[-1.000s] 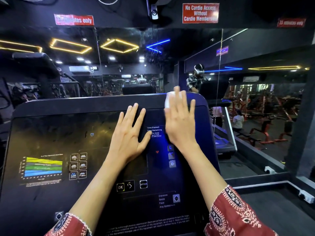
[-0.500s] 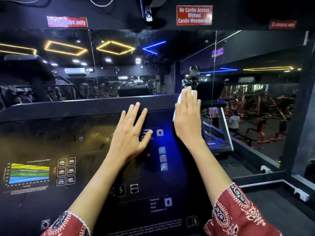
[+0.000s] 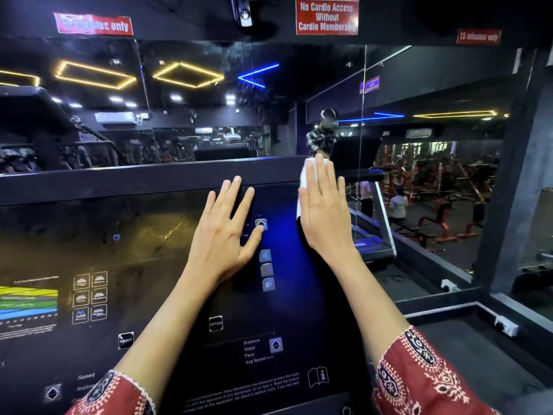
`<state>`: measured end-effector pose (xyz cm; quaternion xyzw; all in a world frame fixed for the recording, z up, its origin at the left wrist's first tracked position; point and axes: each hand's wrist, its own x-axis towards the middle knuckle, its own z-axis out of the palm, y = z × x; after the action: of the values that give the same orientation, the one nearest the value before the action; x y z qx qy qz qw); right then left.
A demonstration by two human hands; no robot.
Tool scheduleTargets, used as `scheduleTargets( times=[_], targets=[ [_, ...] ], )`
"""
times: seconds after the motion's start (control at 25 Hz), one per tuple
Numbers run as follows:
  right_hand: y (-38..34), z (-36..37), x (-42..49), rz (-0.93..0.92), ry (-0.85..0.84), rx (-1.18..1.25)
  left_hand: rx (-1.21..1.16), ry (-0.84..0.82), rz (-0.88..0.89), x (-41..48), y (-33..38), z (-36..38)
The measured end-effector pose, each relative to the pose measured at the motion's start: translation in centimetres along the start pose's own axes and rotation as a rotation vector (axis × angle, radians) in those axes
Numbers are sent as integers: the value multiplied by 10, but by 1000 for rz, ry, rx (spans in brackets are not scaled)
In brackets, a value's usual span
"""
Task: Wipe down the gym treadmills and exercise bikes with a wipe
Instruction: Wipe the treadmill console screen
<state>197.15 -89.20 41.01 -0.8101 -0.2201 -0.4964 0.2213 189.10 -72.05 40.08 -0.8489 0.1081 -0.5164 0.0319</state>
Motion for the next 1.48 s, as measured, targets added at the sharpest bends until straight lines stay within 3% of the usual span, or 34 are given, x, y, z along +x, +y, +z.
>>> scheduleTargets(
  times=[0.2, 0.32, 0.48, 0.64, 0.84, 1.0, 1.12, 1.16, 1.32, 1.48],
  targets=[
    [0, 0, -22, -10, 10, -2, -1, -8, 13, -4, 3, 0],
    [-3, -1, -31, 112, 70, -10, 3, -12, 14, -8, 4, 1],
    [-7, 0, -53, -1, 33, -53, 1, -15, 14, -14, 7, 1],
    [-15, -1, -90, 197, 57, -17, 0, -13, 8, -25, 6, -2],
    [-52, 6, -81, -47, -55, 40, 1, 6, -7, -38, -6, -9],
    [-62, 8, -33, -38, -65, 58, -9, 2, -16, -43, -8, -11],
    [-53, 6, -70, -288, -98, 16, -12, 3, -18, -52, -9, -11],
    [-42, 4, -83, -300, -93, -13, -15, 3, -22, -56, -9, -12],
    [-28, -3, -101, 108, -18, 13, -27, 13, -40, -69, 0, -13],
    [-39, -4, -130, -163, -101, 3, -50, -12, -31, -91, 11, -13]
  ],
)
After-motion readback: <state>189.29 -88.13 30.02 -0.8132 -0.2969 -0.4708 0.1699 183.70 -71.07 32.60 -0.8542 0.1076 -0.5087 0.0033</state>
